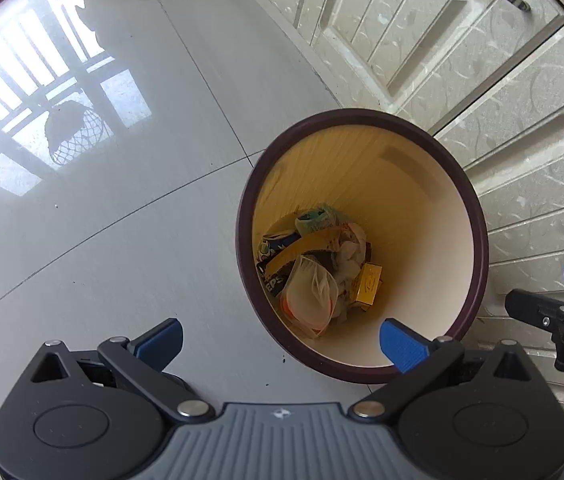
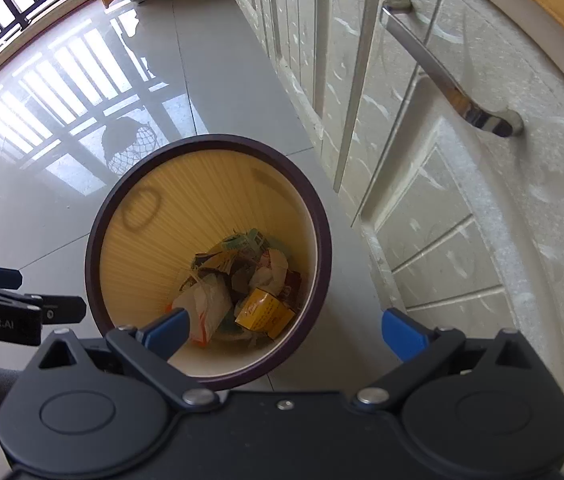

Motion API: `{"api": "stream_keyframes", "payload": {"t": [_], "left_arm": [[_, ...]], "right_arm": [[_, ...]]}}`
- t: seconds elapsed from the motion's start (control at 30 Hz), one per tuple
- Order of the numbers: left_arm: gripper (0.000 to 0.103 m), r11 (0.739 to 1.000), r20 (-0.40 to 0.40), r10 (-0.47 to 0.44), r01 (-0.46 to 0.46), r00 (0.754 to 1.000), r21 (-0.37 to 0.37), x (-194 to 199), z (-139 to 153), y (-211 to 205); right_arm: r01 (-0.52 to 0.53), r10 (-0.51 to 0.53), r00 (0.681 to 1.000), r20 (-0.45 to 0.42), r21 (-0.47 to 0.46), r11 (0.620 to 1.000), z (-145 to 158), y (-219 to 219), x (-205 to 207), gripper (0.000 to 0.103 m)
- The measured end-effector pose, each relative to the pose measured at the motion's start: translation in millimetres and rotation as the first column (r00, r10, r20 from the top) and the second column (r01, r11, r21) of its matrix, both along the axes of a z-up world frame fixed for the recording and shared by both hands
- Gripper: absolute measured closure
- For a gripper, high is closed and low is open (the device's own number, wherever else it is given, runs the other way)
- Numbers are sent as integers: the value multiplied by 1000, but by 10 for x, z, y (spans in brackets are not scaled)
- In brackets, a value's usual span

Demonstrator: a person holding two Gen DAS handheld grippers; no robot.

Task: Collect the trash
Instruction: 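Raise both tools from the wastebasket back toward the bench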

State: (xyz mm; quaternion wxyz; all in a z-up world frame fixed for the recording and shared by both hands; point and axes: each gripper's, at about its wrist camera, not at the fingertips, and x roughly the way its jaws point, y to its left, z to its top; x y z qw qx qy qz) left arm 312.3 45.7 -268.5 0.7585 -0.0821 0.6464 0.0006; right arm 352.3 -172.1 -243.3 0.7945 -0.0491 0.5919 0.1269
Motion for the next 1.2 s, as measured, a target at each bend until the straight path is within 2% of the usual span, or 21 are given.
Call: {"api": "stream_keyframes", "payload": {"t": [0.33, 0.5, 0.73, 0.97, 1.07, 1.2], "left_arm": [[0, 1000, 83, 5, -6, 997, 10, -80, 272, 101], [0, 999, 151, -16, 10, 988, 35, -113, 463, 129], [0, 1000, 248, 11, -16, 969, 18, -129, 758, 210], [0, 999, 388, 26, -35, 921, 17, -118, 1155, 270], [0, 999, 453, 37, -45, 891, 8, -90, 1339, 302], [0, 999, 545, 44, -49, 837, -5, -34, 1603, 302]], "right_arm": [[30, -31, 999, 43, 14, 999, 189, -45, -92, 0], [40, -43, 995, 90, 32, 999, 366, -70, -130, 0], [46, -64, 980, 186, 99, 994, 714, -26, -174, 0], [17, -69, 938, 340, 153, 988, 1163, 11, -205, 0], [5, -74, 894, 442, 155, 988, 1388, -12, -202, 0], [-11, -94, 827, 554, 184, 983, 1713, -70, -173, 0]]}}
